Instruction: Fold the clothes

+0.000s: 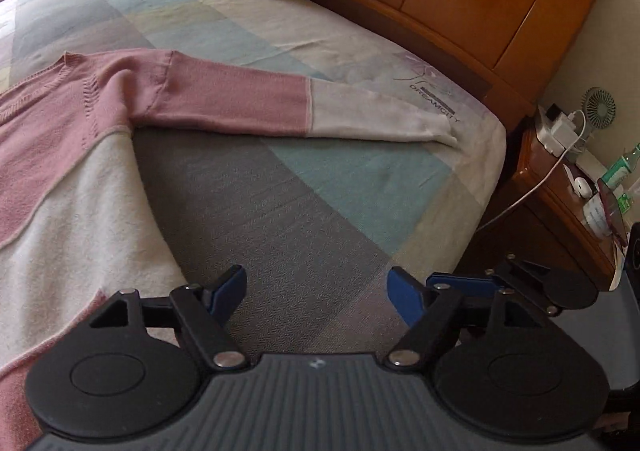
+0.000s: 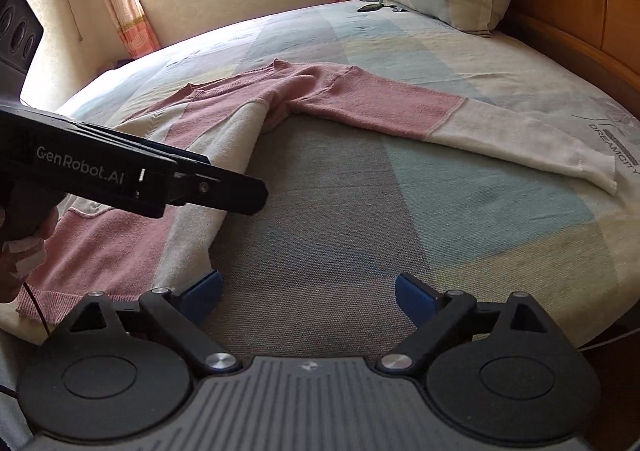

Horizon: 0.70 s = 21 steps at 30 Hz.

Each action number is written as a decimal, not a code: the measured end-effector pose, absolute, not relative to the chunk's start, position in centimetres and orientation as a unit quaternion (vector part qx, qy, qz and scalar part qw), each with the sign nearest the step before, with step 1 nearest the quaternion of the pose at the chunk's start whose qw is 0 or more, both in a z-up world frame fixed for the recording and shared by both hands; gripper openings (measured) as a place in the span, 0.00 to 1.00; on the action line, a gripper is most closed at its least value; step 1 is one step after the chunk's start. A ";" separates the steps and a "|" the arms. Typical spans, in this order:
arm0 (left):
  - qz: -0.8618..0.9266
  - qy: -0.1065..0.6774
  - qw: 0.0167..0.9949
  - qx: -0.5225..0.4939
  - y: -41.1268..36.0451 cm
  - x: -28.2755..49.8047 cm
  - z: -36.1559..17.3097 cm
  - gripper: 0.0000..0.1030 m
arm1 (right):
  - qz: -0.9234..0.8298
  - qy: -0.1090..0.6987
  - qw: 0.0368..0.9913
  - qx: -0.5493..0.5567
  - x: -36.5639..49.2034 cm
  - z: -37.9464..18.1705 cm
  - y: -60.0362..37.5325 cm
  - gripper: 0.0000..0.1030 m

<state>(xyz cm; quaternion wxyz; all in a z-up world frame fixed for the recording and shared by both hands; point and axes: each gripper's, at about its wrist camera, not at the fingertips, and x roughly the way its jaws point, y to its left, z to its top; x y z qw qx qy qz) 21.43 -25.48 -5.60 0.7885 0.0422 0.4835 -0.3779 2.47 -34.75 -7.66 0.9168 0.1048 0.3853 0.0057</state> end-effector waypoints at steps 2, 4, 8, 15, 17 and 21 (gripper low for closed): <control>-0.371 0.531 0.762 0.015 -25.9 22.5 -7.2 0.76 | -0.003 0.387 0.915 0.110 2.0 -7.8 -35.4 0.94; -0.353 0.549 0.757 0.019 -25.8 22.8 -7.9 0.76 | -0.009 0.387 0.915 0.115 1.4 -7.9 -36.0 0.95; -0.299 0.546 0.780 0.063 -24.5 22.8 -7.7 0.76 | -0.019 0.384 0.915 0.120 0.6 -7.9 -36.9 0.96; -0.243 0.512 0.816 0.117 -19.9 23.3 -5.6 0.76 | -0.010 0.377 0.918 0.121 0.8 -7.8 -36.7 0.97; -0.225 0.500 0.824 0.145 -18.9 23.2 -5.2 0.76 | -0.004 0.376 0.918 0.122 0.9 -7.7 -36.4 0.97; -0.180 0.473 0.839 0.199 -16.3 23.6 -5.2 0.83 | 0.005 0.375 0.920 0.116 1.0 -7.6 -35.9 0.97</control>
